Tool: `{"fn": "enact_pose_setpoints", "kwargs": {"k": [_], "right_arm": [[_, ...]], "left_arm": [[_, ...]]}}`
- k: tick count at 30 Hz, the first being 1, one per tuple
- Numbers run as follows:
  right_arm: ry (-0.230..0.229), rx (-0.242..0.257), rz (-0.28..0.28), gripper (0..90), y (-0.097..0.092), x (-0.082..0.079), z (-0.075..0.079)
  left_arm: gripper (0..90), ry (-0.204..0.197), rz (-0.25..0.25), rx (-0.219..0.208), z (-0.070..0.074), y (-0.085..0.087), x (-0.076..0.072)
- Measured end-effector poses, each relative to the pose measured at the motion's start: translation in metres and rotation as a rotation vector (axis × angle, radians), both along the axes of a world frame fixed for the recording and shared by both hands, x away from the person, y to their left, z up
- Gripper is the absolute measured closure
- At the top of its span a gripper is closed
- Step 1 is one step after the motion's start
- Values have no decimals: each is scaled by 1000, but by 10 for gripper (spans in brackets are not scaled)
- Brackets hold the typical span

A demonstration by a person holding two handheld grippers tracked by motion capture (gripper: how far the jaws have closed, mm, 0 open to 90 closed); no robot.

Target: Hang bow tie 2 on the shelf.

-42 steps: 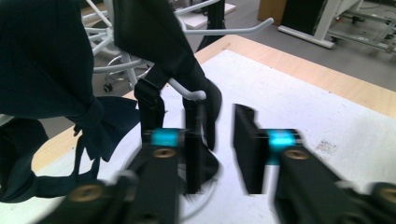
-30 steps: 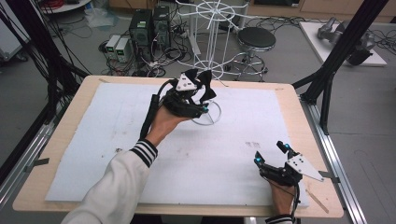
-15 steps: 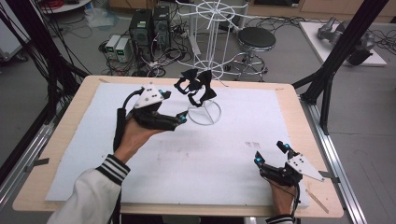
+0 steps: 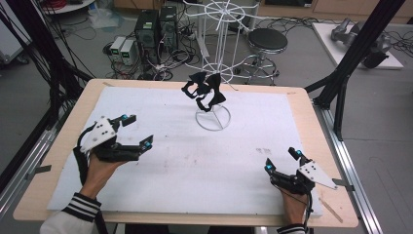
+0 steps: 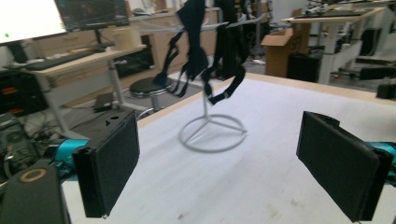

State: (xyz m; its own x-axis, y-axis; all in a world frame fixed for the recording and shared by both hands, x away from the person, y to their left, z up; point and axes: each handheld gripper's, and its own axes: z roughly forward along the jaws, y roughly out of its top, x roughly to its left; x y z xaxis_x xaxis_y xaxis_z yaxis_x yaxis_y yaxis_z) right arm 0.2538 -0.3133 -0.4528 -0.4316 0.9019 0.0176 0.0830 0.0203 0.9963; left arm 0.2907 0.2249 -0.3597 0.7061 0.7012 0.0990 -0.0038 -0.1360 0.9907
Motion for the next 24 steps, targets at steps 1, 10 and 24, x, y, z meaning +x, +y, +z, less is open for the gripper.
{"fn": "enact_pose_setpoints", "kwargs": {"k": [1, 10, 24], "right_arm": [[1, 1, -1, 74, 0, 0, 0], [-7, -6, -6, 74, 1, 0, 0], [-9, -3, -6, 74, 0, 0, 0]], "left_arm": [[137, -3, 4, -4, -5, 5, -2], [137, -24, 78, -73, -58, 35, -14], [138, -89, 151, -120, -86, 37, -20]]}}
